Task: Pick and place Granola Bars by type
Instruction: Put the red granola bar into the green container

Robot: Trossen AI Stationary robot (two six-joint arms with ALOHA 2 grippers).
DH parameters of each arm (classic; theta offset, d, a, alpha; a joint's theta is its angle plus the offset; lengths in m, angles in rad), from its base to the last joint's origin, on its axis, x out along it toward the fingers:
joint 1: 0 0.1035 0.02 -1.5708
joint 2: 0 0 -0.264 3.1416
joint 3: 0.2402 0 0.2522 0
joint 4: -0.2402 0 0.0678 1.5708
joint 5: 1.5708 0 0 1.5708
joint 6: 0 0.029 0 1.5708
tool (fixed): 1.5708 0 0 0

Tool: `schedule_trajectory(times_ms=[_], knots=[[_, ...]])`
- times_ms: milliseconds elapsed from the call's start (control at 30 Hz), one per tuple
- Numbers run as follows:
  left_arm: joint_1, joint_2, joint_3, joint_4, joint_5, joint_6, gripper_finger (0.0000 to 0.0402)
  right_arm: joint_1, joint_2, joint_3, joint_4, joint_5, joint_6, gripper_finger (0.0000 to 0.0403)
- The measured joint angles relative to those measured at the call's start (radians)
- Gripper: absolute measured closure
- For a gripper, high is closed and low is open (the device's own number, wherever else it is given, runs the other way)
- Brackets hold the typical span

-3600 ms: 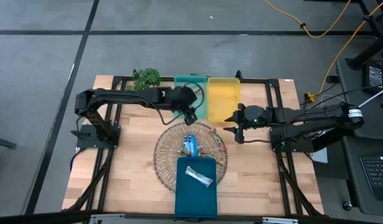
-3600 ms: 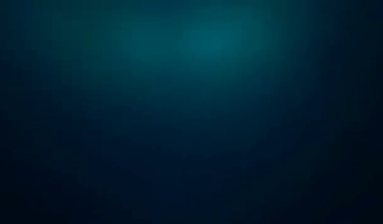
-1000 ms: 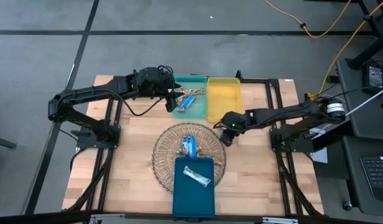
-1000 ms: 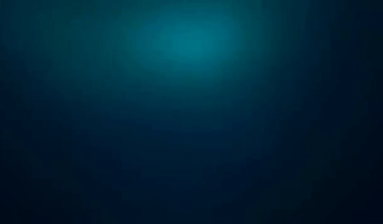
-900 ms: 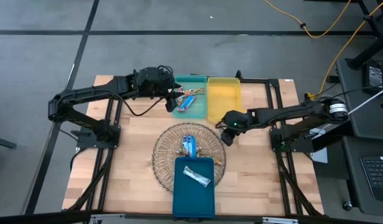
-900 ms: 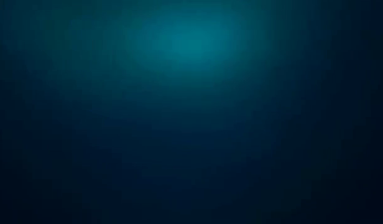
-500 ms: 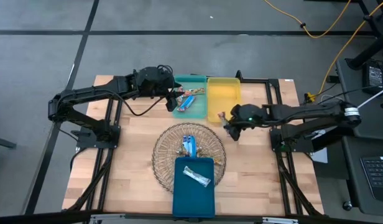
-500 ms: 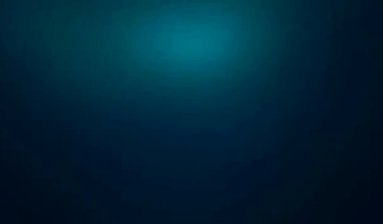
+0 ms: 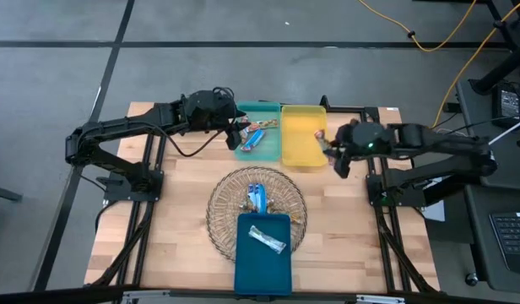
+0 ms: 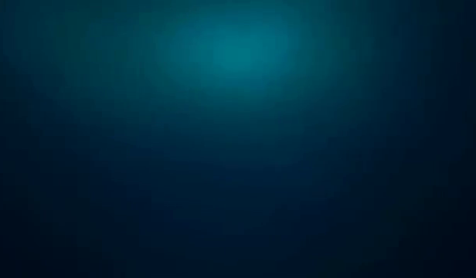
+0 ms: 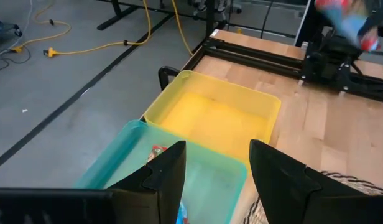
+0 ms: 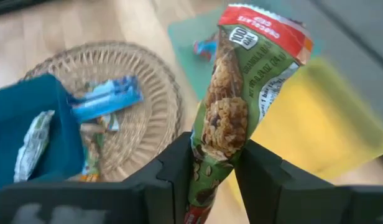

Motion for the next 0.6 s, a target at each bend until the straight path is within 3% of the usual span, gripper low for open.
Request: schedule_trajectory(times_ms=[300,600], knots=[[-0.001,0.000,0.000,0.000,-0.019,-0.037,0.0233,-0.137,0.000,0.220,-0.172,0.009,-0.085,0.0285],[-0.001,0.000,0.000,0.000,-0.019,-0.056,0.0233,-0.369,0.041,0.236,-0.182,-0.035,-0.214,0.0285]])
